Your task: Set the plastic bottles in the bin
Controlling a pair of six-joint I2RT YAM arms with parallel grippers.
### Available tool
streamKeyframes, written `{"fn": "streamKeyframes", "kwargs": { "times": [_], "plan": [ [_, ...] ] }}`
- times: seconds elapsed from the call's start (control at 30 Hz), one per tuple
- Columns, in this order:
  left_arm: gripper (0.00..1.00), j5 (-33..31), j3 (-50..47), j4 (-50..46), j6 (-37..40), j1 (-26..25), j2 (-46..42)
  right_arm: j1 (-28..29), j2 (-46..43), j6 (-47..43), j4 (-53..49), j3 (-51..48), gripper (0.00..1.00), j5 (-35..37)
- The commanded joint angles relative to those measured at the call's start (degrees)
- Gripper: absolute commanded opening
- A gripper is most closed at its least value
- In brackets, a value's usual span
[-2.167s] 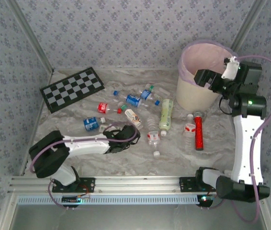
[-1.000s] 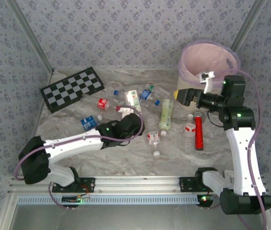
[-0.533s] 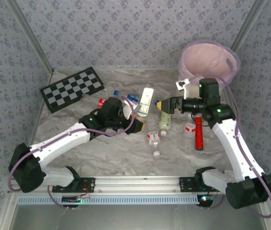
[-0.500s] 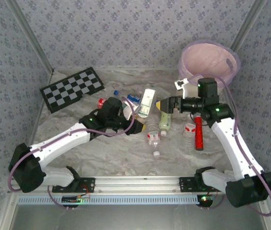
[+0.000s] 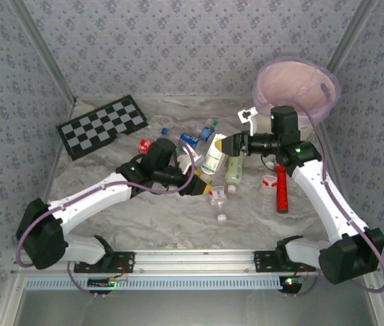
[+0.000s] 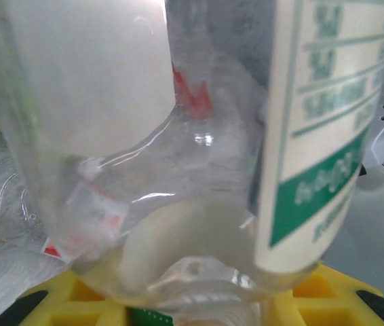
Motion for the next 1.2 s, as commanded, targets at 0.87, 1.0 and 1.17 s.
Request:
{"fn": "streamKeyframes", "kwargs": {
  "times": [0.87,1.0,1.17],
  "plan": [
    [0.99,-41.21,-8.95,-10.73,-11.63,-0.26,-21.69,-18.67,7.47,-13.20,-19.81,41.45,0.00,55.86],
    [0.99,-42.56,-9.95,-11.79,-13.50,-0.13,-21.84,-19.13,13.84,-15.32,-21.88,45.53,0.00,57.78],
    [0.99,-42.18,-10.67,-11.98,-15.30,-0.11,-21.84,-19.31,20.12,-15.48,-23.90,48.16,0.00,57.46]
  ]
}}
